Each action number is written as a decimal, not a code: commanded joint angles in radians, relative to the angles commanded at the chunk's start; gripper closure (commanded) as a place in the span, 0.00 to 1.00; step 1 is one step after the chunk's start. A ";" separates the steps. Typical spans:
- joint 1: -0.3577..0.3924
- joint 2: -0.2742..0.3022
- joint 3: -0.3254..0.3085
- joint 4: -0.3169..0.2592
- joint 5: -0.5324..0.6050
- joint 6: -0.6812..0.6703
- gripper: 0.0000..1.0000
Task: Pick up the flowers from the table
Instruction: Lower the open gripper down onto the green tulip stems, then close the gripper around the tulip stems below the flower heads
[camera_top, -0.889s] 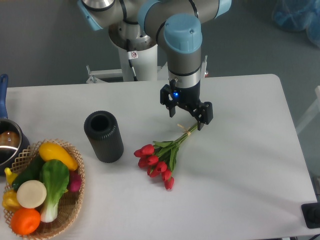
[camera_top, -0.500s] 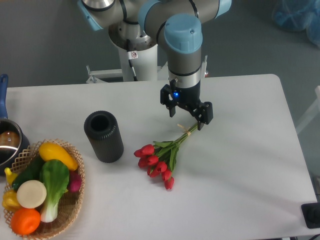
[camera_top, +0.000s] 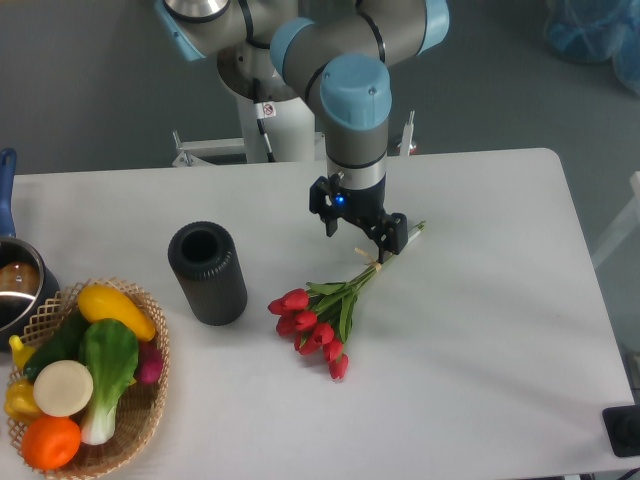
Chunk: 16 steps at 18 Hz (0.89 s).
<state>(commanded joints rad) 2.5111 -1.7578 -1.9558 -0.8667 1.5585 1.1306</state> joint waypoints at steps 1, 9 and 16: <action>-0.002 -0.018 0.005 0.003 0.000 0.000 0.00; -0.046 -0.141 0.031 0.009 -0.002 -0.002 0.00; -0.064 -0.207 0.071 0.058 -0.005 -0.005 0.00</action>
<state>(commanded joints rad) 2.4467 -1.9650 -1.8853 -0.8085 1.5539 1.1259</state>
